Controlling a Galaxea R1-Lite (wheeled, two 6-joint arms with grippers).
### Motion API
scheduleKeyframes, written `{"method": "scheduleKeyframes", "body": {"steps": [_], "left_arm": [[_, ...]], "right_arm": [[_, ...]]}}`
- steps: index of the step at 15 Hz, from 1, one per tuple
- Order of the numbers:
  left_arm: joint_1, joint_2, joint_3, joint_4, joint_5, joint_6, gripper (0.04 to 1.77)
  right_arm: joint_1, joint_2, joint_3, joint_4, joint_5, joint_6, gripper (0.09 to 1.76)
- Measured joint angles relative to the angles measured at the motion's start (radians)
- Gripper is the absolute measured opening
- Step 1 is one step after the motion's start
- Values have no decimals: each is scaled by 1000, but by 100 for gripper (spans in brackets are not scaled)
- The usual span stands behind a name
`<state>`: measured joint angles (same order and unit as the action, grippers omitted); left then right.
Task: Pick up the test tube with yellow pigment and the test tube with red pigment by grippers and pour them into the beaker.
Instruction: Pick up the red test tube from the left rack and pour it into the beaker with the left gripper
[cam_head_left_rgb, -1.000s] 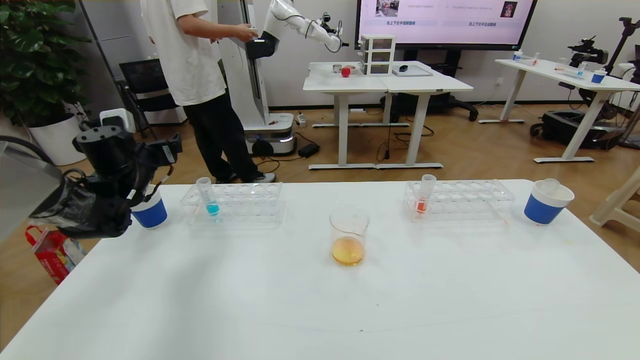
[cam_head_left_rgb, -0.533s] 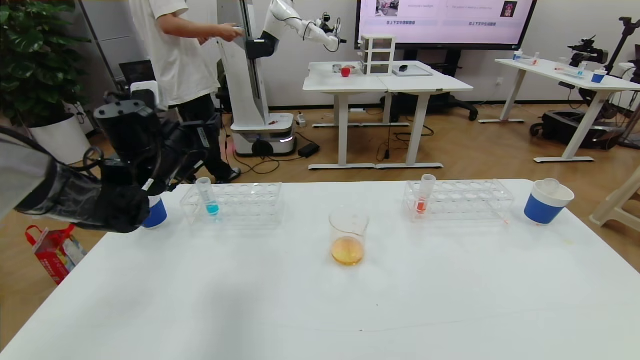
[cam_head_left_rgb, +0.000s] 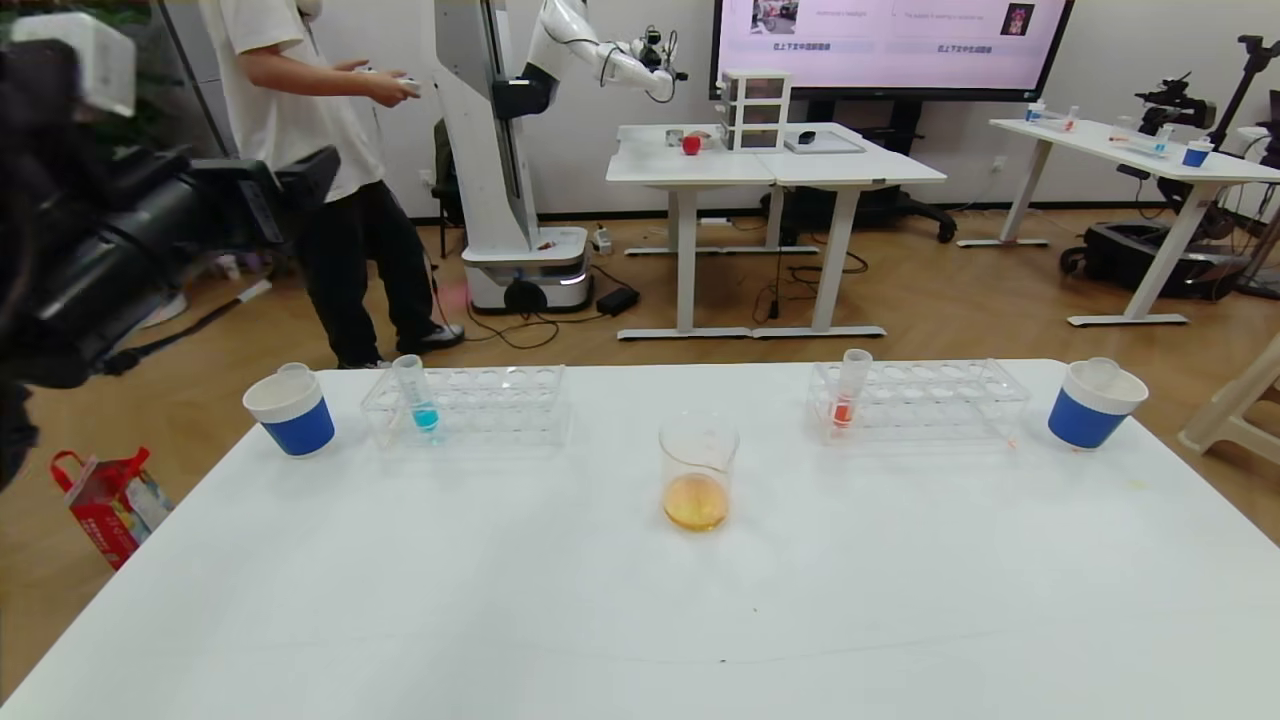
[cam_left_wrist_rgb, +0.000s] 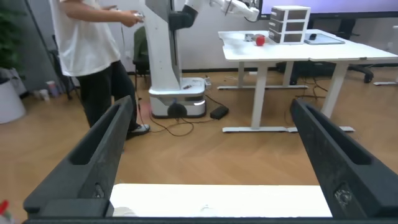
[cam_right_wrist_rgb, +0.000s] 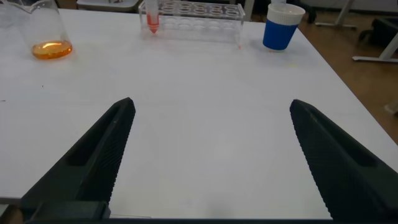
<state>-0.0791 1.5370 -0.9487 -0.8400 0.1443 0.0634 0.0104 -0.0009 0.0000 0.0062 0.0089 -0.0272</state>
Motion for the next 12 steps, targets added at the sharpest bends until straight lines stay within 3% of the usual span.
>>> {"method": "scheduleKeyframes", "body": {"steps": [6, 9, 12], "left_arm": [[130, -466, 129, 259, -46, 20, 175], [150, -700, 231, 340, -141, -34, 175], [136, -911, 325, 418, -179, -70, 175]], "right_arm": [[0, 0, 0, 0, 0, 0, 174], [0, 0, 0, 0, 0, 0, 174], [0, 0, 0, 0, 0, 0, 174]]}}
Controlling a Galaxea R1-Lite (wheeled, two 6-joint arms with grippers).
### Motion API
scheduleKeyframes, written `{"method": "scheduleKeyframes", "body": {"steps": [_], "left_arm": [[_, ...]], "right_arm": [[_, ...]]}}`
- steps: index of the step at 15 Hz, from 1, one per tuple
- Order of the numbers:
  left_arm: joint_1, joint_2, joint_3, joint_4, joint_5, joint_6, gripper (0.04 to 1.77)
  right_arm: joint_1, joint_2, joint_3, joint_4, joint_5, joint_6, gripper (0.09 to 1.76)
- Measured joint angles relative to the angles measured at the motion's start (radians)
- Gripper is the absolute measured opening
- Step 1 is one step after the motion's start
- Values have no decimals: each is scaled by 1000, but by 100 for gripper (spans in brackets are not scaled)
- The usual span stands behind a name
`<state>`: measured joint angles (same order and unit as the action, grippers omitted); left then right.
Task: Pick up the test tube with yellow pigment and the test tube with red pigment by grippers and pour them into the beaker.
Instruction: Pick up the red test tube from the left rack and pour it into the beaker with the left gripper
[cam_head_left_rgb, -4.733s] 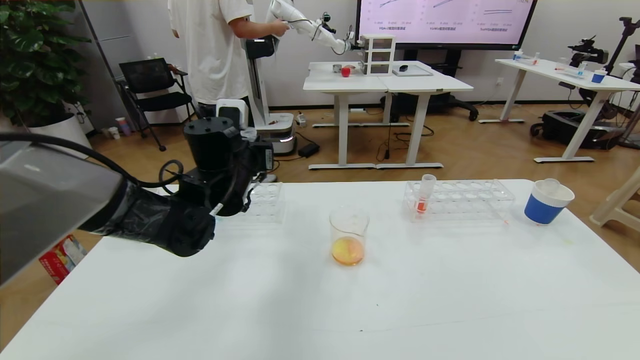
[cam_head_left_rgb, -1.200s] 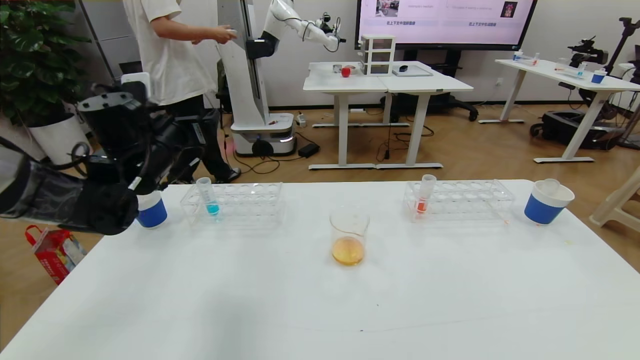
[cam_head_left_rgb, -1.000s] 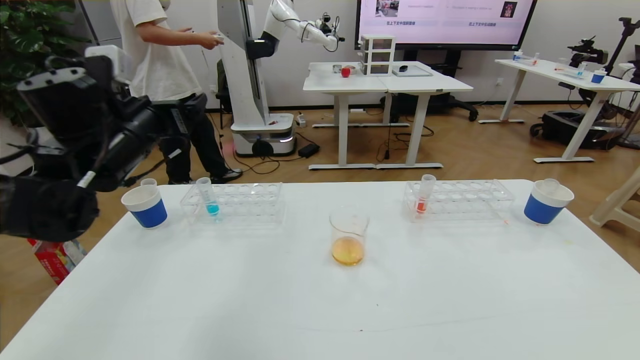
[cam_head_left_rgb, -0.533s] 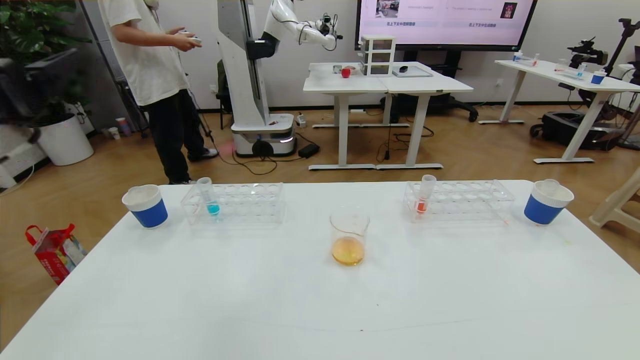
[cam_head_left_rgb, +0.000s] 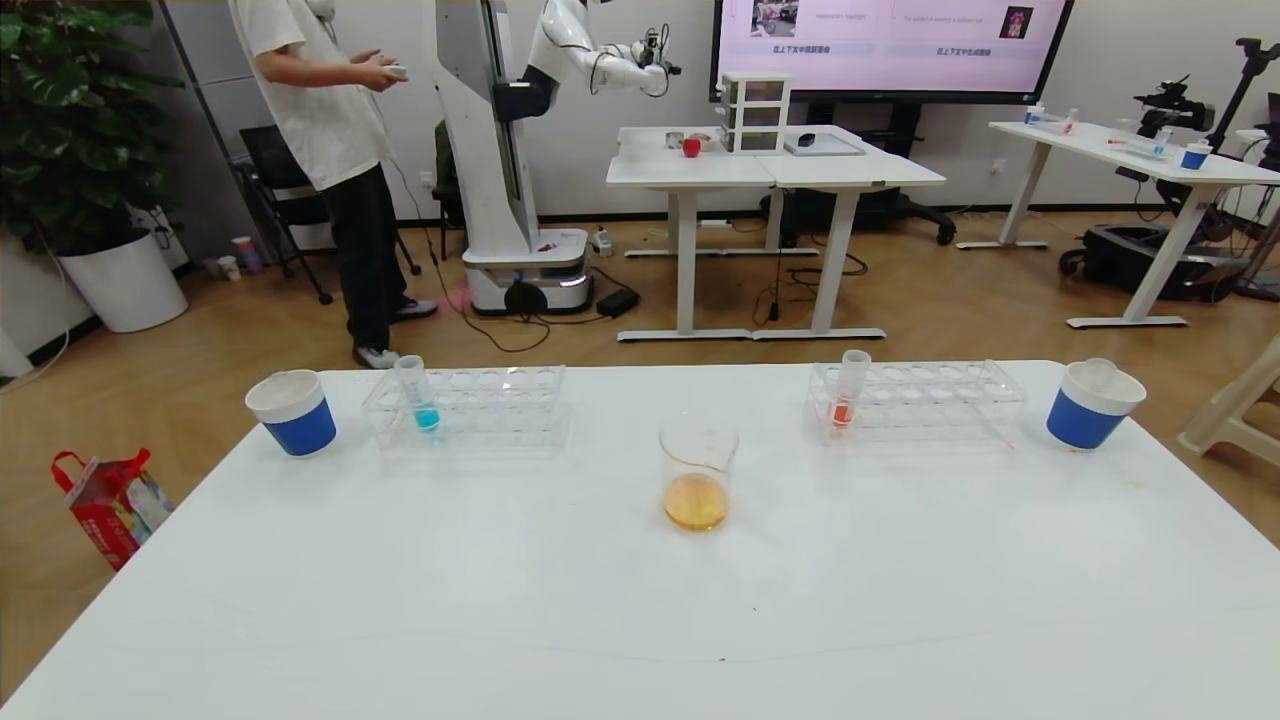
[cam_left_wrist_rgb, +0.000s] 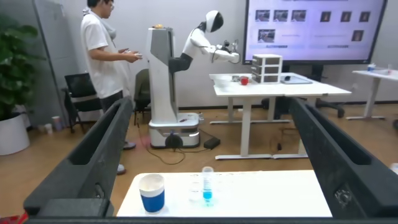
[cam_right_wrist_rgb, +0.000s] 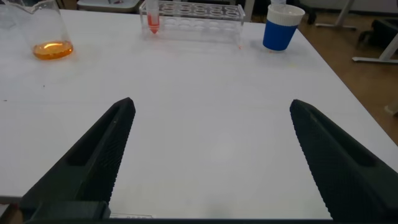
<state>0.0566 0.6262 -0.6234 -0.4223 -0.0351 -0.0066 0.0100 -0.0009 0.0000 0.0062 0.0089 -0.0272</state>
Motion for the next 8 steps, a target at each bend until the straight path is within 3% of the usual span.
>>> {"method": "scheduleKeyframes", "body": {"steps": [4, 8], "left_arm": [[-70, -271, 74, 136, 4, -15, 175], [-66, -508, 225, 175, -16, 50, 175]], "right_arm": [[0, 0, 0, 0, 0, 0, 174], [0, 0, 0, 0, -1, 0, 174]]}}
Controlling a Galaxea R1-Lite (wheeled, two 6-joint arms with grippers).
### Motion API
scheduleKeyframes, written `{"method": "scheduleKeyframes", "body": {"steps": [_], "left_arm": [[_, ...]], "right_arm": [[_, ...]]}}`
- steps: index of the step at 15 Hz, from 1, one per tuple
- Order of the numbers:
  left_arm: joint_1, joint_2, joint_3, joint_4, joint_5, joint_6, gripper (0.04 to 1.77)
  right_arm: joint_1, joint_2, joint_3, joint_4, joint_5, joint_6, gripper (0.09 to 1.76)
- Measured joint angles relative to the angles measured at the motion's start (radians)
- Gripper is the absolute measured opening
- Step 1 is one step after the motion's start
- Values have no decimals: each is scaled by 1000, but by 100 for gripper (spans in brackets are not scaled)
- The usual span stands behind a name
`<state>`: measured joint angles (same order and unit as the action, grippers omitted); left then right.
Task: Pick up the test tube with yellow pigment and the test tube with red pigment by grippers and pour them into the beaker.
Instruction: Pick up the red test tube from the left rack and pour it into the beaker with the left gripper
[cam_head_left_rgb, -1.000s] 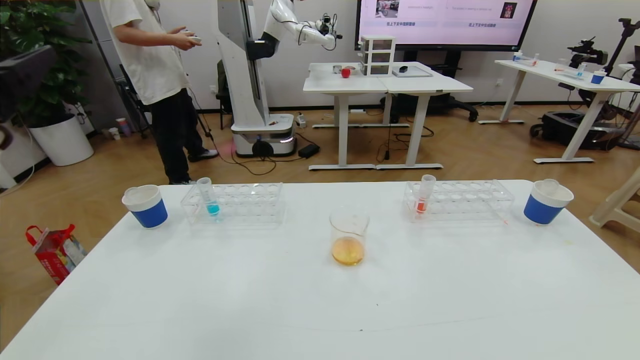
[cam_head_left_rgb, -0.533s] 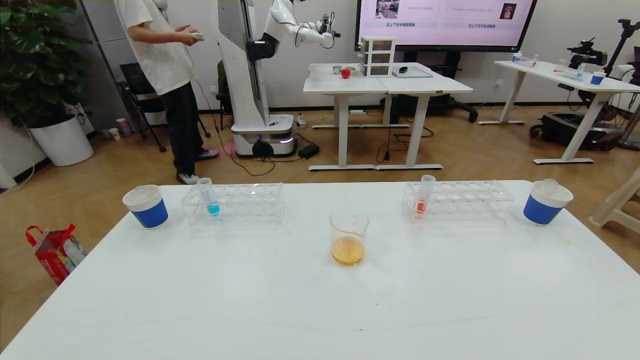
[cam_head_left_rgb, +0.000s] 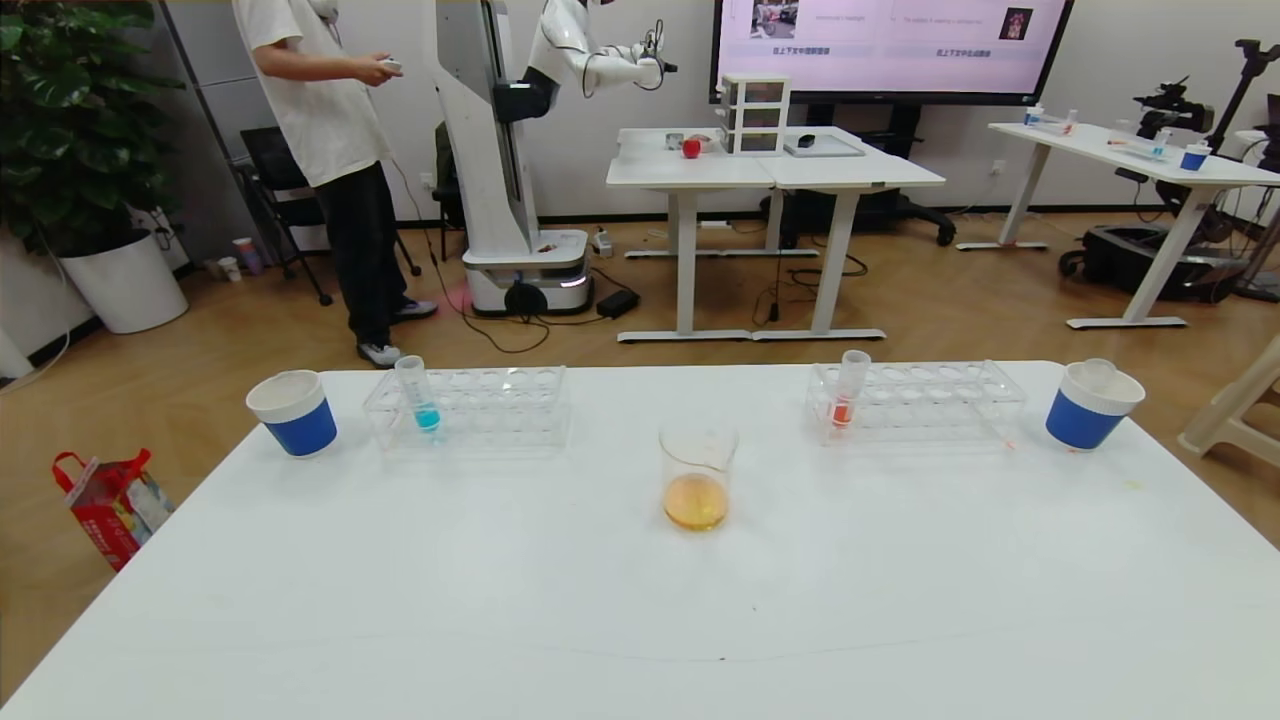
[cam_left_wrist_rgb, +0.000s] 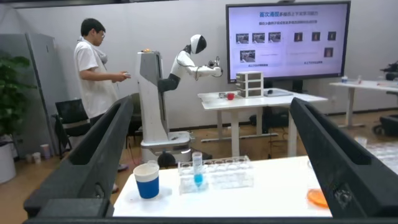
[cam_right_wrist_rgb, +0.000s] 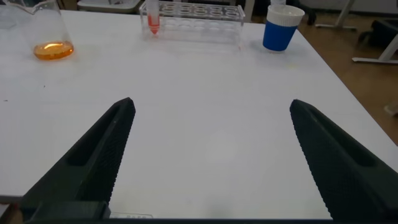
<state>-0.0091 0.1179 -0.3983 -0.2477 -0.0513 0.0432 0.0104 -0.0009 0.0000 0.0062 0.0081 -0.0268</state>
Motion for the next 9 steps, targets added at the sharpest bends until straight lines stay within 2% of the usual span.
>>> {"method": "scheduleKeyframes", "body": {"steps": [4, 5, 6, 7, 9], "left_arm": [[3, -99, 282, -13, -10, 17, 175], [3, -107, 338, 56, -10, 2, 175], [3, -113, 370, 158, -11, -22, 175], [3, -116, 381, 205, -5, -44, 175], [3, -119, 390, 211, 0, -52, 175]], "right_arm": [[0, 0, 0, 0, 0, 0, 174], [0, 0, 0, 0, 0, 0, 174], [0, 0, 0, 0, 0, 0, 174], [0, 0, 0, 0, 0, 0, 174], [0, 0, 0, 0, 0, 0, 174]]}}
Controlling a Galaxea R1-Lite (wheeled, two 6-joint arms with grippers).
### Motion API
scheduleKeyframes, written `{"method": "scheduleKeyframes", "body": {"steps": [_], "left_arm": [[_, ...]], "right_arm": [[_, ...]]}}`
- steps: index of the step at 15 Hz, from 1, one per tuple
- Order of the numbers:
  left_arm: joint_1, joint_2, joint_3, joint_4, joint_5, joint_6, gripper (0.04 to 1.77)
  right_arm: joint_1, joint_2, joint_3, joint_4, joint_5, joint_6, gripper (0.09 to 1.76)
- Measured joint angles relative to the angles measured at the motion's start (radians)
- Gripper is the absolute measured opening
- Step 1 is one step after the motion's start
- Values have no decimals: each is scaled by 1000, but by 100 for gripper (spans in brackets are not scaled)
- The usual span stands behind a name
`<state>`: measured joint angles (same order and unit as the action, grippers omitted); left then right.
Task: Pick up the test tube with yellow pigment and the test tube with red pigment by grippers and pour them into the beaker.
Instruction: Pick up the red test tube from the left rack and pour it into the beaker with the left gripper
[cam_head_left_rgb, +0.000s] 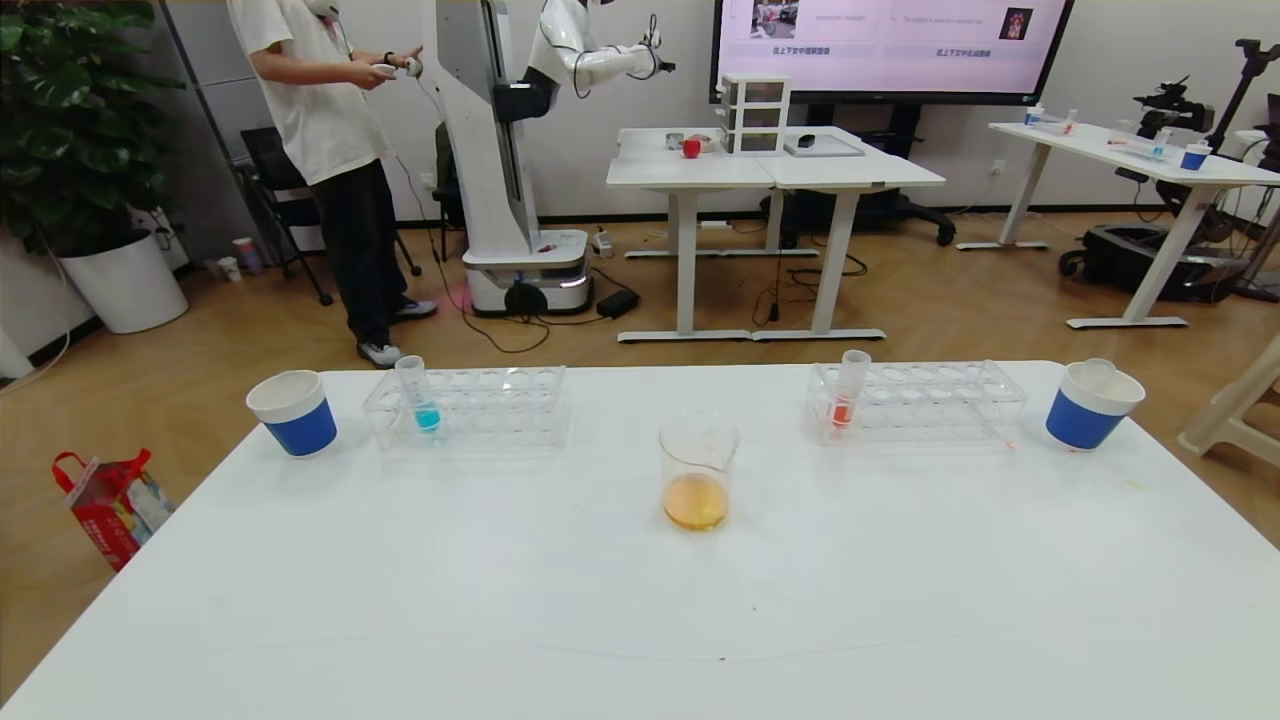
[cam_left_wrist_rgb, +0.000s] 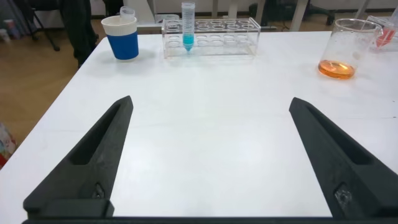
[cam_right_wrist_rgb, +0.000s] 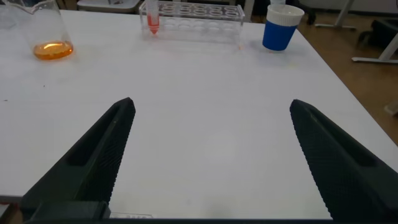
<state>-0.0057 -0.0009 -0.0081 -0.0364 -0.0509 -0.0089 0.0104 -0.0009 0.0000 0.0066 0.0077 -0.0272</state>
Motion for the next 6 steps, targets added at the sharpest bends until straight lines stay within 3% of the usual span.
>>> {"method": "scheduleKeyframes", "body": {"steps": [2, 6], "left_arm": [[0, -1, 5, 17, 53, 25, 175], [0, -1, 8, 35, 52, 39, 175]], "right_arm": [[0, 0, 0, 0, 0, 0, 174], [0, 0, 0, 0, -1, 0, 174]]}}
